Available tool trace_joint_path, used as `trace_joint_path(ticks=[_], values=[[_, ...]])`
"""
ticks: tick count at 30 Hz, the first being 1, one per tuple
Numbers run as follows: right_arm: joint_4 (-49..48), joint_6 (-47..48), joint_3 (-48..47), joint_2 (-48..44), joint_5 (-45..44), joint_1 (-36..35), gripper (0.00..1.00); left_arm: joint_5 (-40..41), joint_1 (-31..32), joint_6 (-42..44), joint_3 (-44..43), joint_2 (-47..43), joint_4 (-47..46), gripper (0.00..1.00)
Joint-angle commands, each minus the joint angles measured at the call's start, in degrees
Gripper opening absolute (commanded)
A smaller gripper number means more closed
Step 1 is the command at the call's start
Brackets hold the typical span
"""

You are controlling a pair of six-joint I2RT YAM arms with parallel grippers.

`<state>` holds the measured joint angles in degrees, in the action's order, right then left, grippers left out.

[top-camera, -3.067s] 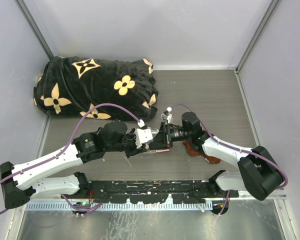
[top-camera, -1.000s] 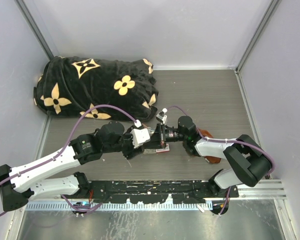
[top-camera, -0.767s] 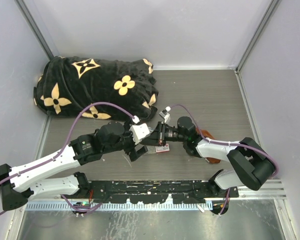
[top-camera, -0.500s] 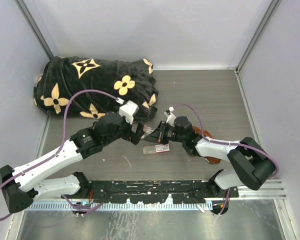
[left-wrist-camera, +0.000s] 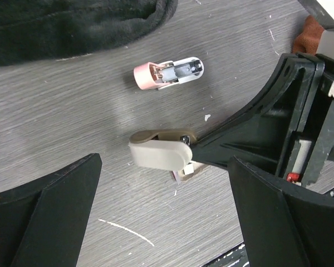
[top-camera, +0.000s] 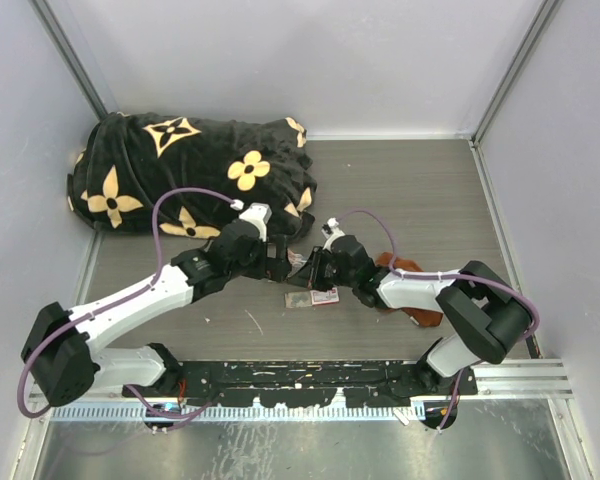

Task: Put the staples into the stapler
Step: Open the stapler at the center of the board.

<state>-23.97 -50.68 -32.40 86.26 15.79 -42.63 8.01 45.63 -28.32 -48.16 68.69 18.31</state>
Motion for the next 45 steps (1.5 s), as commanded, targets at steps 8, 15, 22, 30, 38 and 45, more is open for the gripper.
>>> trace_joint_path(ticks=[8, 15, 22, 30, 38, 45], values=[[-0.2, 1.9, -3.9, 0.8, -2.3, -1.1, 0.01, -1.2, -0.5, -0.5, -1.8, 9.1, -5.2, 0.89], [0.5, 2.2, -4.8, 1.2, -2.0, -1.3, 0.01, -1.1, -0.5, 0.1, -0.8, 12.1, -7.6, 0.81], [1.6, 2.5, -4.9, 1.2, -2.7, -1.3, 0.01, 0.2, -0.5, 0.3, -0.2, 12.7, -8.6, 0.77], [3.3, 3.0, -5.2, 0.8, -4.2, -1.2, 0.01, 2.5, -1.1, 2.5, 1.6, 12.1, -8.2, 0.74], [4.9, 3.6, -5.6, 0.8, -5.3, -1.3, 0.01, 3.8, -1.5, 3.1, 3.1, 10.6, -7.7, 0.73], [5.4, 3.5, -5.6, 1.0, -5.7, -1.3, 0.01, 4.0, -2.2, 3.7, 3.5, 10.5, -6.9, 0.72]])
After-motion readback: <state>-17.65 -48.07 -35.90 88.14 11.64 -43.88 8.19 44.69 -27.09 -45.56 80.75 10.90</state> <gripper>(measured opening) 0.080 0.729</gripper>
